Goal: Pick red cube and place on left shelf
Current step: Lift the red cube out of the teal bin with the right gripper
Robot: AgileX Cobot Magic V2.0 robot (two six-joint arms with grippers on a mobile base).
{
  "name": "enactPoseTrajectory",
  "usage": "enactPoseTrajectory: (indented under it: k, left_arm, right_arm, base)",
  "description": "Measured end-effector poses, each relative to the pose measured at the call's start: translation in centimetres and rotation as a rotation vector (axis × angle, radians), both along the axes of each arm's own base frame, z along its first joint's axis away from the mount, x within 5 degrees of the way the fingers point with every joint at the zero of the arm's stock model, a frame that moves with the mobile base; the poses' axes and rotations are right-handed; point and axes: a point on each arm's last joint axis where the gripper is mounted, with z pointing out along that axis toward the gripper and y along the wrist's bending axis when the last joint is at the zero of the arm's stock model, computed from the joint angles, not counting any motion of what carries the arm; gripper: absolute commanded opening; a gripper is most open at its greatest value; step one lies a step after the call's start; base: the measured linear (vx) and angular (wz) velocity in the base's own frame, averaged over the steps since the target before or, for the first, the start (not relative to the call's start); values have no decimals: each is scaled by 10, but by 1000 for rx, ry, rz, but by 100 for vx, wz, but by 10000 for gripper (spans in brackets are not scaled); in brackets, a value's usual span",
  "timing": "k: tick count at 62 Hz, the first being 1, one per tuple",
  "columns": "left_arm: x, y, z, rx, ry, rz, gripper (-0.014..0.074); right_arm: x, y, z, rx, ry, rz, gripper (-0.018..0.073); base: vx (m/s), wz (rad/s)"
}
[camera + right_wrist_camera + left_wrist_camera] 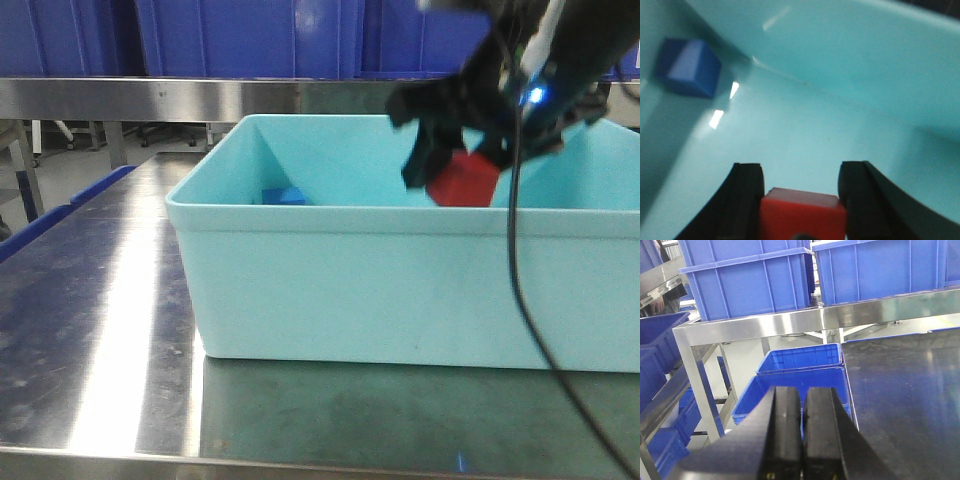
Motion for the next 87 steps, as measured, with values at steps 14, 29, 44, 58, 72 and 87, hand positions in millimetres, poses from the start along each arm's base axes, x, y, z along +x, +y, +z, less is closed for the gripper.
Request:
enactPoseTrajectory:
  k: [14,29,44,58,72,87]
  left_arm:
    - [0,0,0,0,0,0,106]
    - [0,0,0,0,0,0,106]
    - [0,0,0,0,0,0,106]
    - [0,0,0,0,0,0,106]
    - [0,0,0,0,0,0,106]
    - [0,0,0,0,0,0,106]
  right_arm:
    - [-25,-11,55,74,-167,-1,56]
    - [-60,-27,93,126,-282,0,56]
    - [-99,-45,82,136,-308,-1,56]
    - [-131,-61,60,150,-347,-12,56]
    - [-150,-89,43,139,-383,-123,56]
    - [-175,-110,31,136,-436,-218,56]
  base:
    - [0,0]
    - [0,-2]
    - [-1,-7]
    - [0,0]
    - [0,0]
    - [0,0]
